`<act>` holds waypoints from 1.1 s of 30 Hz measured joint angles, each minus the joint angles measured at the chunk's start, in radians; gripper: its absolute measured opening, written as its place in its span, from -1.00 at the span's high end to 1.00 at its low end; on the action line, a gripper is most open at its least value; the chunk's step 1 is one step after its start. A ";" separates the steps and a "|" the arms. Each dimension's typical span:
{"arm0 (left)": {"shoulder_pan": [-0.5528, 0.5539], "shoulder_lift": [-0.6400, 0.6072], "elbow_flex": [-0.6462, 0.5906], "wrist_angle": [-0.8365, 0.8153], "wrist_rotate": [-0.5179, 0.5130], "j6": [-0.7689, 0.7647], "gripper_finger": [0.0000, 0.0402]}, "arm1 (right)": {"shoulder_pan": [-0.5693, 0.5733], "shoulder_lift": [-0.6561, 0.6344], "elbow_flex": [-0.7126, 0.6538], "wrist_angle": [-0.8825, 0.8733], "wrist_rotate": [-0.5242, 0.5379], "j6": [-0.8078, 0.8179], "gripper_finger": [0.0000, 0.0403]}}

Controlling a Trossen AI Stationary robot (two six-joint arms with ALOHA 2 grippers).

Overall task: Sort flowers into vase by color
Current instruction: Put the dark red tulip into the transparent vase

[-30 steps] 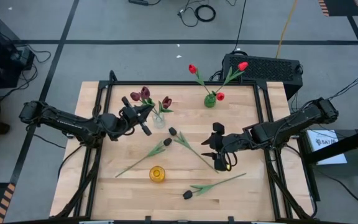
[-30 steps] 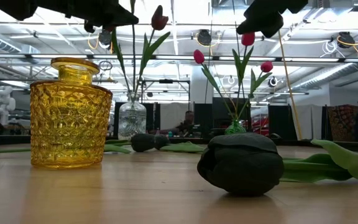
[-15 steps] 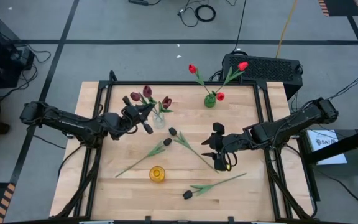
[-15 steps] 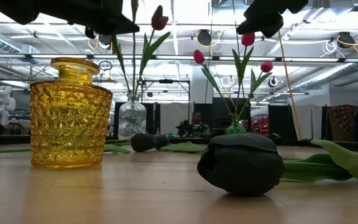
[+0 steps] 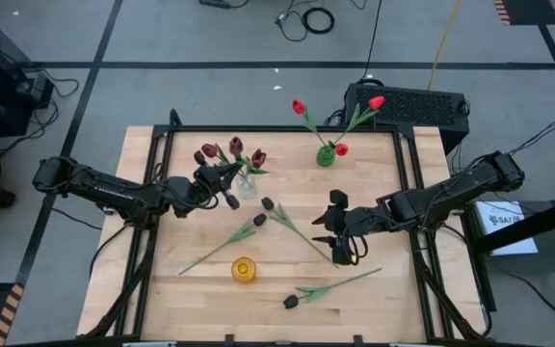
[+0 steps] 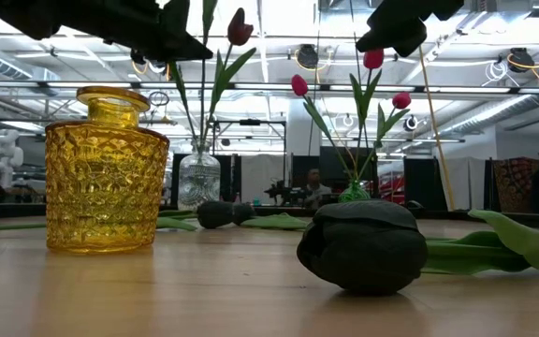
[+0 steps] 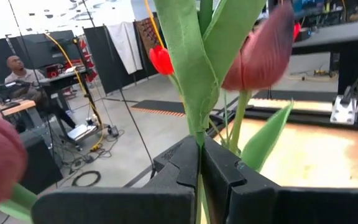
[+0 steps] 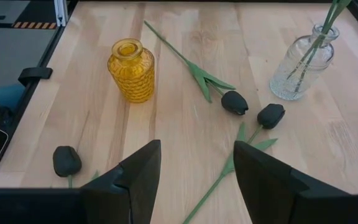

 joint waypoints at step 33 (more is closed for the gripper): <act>-0.107 -0.085 0.026 -0.246 -0.076 -0.023 0.21 | 0.000 0.000 0.000 -0.013 0.000 0.003 0.04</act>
